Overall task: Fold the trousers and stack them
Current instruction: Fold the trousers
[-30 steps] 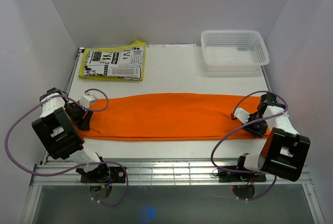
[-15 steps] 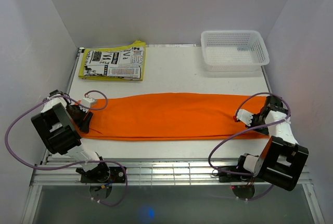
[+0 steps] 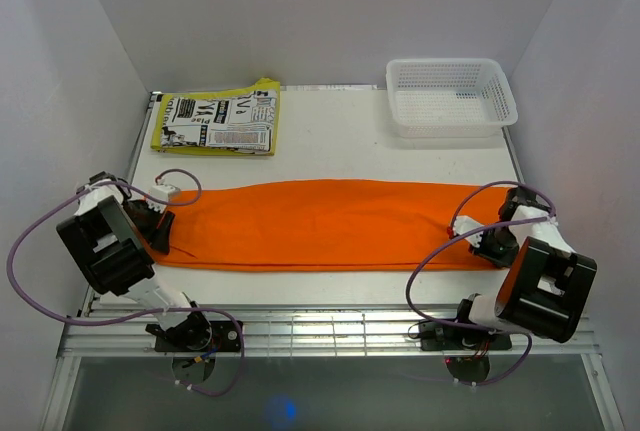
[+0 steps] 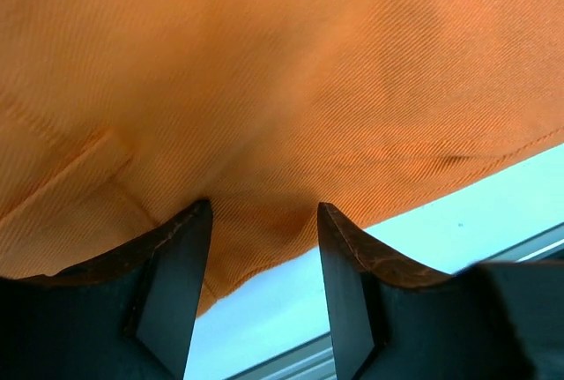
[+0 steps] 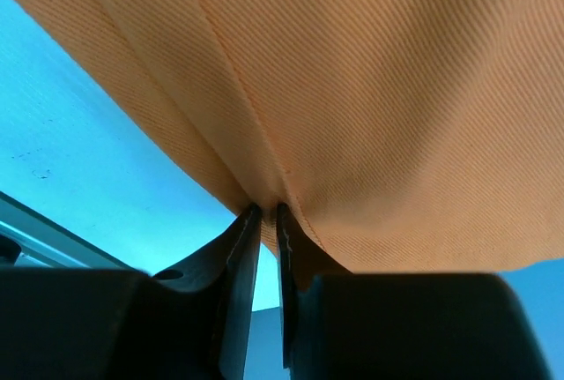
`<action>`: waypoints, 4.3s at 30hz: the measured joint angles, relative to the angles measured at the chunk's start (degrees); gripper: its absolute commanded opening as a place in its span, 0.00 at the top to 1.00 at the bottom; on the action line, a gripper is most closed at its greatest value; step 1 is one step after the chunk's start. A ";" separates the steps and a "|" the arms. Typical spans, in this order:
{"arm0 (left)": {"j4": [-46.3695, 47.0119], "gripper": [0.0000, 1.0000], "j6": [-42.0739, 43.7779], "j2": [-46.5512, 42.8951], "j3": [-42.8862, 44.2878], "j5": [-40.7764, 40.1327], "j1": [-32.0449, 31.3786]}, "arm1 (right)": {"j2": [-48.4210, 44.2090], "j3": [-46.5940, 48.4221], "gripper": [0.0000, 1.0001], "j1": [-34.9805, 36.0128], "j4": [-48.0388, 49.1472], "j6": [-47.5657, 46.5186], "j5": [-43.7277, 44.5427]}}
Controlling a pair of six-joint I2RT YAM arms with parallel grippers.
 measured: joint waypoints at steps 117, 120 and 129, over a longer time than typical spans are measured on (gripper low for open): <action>23.23 0.93 -34.56 13.75 17.09 17.29 -50.29 | 23.54 40.92 0.49 29.86 -0.52 45.51 -35.32; 26.93 1.00 -33.29 12.22 11.80 16.55 -50.84 | 25.51 43.12 0.53 32.26 1.44 48.24 -36.63; 36.74 1.00 -25.33 -6.71 -6.40 8.37 -56.41 | 31.93 49.16 0.58 38.60 6.49 59.67 -42.69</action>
